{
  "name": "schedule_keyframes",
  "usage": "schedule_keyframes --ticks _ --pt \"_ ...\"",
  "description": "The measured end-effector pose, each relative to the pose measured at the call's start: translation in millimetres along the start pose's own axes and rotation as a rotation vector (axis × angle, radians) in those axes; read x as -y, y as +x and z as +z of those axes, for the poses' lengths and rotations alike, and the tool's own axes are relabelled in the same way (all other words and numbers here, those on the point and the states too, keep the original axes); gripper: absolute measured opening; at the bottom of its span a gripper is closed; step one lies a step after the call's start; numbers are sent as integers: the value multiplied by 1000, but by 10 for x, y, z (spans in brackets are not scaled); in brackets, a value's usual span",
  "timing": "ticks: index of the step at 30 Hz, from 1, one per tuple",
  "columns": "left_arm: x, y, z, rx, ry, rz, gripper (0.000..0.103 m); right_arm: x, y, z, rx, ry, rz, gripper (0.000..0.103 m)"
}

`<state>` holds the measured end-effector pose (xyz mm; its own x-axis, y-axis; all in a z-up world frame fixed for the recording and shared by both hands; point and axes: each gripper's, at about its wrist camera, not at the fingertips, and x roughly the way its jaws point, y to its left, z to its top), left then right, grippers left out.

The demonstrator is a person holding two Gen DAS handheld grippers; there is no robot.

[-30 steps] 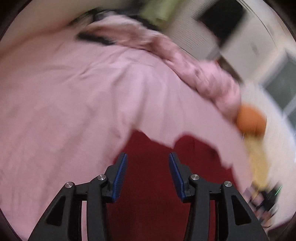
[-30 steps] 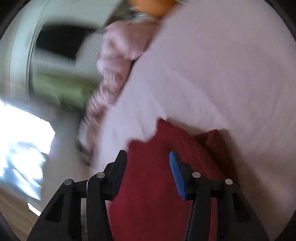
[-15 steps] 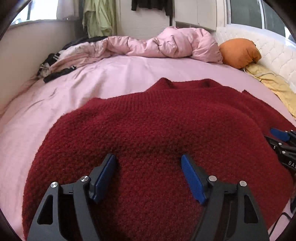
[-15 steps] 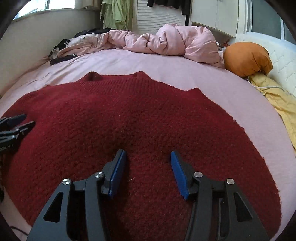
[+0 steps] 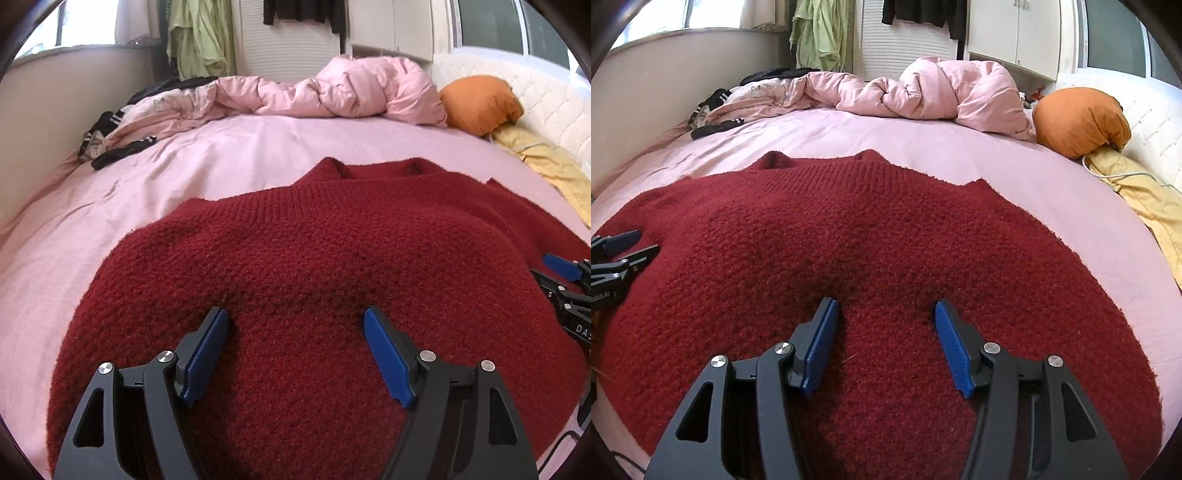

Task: Fold clothes
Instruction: 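Lower the hem onto the collar and open both grippers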

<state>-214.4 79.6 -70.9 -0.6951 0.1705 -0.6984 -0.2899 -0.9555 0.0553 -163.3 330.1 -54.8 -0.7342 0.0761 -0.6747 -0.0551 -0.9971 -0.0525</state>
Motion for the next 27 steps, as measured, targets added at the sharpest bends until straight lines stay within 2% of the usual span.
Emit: schedule_keyframes --ticks 2,4,6,8,9,10,12,19,23,27 --pt "-16 -51 149 -48 -81 -4 76 5 1 -2 1 1 2 56" --pt "-18 -201 257 10 -173 -54 78 11 3 3 1 4 6 56" --pt "65 -280 320 61 -218 -79 93 15 6 11 1 9 11 56" --pt "209 -139 281 24 -176 -89 96 27 7 16 1 11 13 56" --pt "306 62 184 -50 -125 -81 100 30 8 19 1 13 15 56" --pt "384 217 64 -81 -73 -51 102 37 5 17 2 15 16 56" --pt "393 180 51 -33 -67 -48 102 49 3 20 5 19 22 56" --pt "359 212 42 -38 -74 -58 103 87 31 24 4 41 53 56" --pt "392 196 49 -35 -71 -53 103 90 -43 142 -25 39 52 56" --pt "392 196 49 -36 -70 -53 103 296 -295 307 73 100 -62 56"
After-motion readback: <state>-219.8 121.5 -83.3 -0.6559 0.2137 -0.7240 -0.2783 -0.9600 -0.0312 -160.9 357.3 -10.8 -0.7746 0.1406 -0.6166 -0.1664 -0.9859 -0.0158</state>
